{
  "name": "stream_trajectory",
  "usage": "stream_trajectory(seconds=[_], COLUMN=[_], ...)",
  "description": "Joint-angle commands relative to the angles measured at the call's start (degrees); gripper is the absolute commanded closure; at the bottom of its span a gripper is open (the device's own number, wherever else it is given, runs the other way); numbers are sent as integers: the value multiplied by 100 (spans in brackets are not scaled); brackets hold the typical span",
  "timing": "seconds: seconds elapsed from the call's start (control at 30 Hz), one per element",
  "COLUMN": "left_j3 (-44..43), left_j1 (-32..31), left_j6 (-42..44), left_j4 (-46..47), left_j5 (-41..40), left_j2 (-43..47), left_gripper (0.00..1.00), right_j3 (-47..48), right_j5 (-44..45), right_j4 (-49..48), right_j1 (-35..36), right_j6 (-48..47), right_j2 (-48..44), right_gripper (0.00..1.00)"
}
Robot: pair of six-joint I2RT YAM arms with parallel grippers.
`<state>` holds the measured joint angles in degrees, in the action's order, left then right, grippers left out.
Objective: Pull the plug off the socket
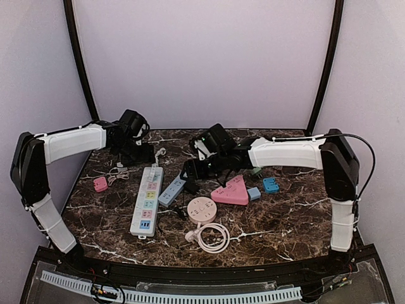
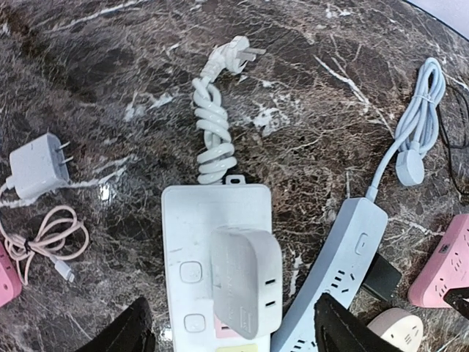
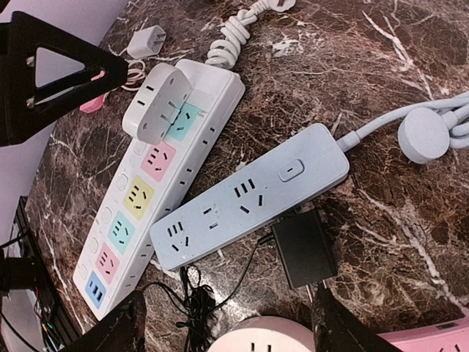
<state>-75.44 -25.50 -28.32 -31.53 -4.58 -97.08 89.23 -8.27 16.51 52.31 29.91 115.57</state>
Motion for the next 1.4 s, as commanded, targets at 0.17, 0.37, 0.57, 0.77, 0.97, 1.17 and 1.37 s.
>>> stream_trajectory(seconds=[0.17,0.37,0.57,0.77,0.97,1.17,1.37], left_j3=[1485,2016,1977,2068,2347,2539,2727], left_j1=[566,1055,1229,1231,1187,867,722], left_j6=[-771,-861,-916,-960,-994,-1134,-1255], left_j4=[688,1458,1913,2238,2525,2664,2727], left_j5=[270,1029,1178,1378,1689,1736,1721], left_j2=[767,594,10,-376,-381,-252,-46], left_gripper=[35,49,59,70,75,76,77], right_j3=[1502,3238,4721,5422,5438,5339,5018], right_j5=[-325,-337,-194,-202,-293,-483,-787], right_j4=[119,518,858,761,643,675,689], right_j1=[71,159,257,288,303,291,230], right_j6=[116,292,403,723,869,985,1284], right_j2=[790,1933,3080,3723,3870,3858,3695], right_gripper=[22,24,26,30,36,42,50])
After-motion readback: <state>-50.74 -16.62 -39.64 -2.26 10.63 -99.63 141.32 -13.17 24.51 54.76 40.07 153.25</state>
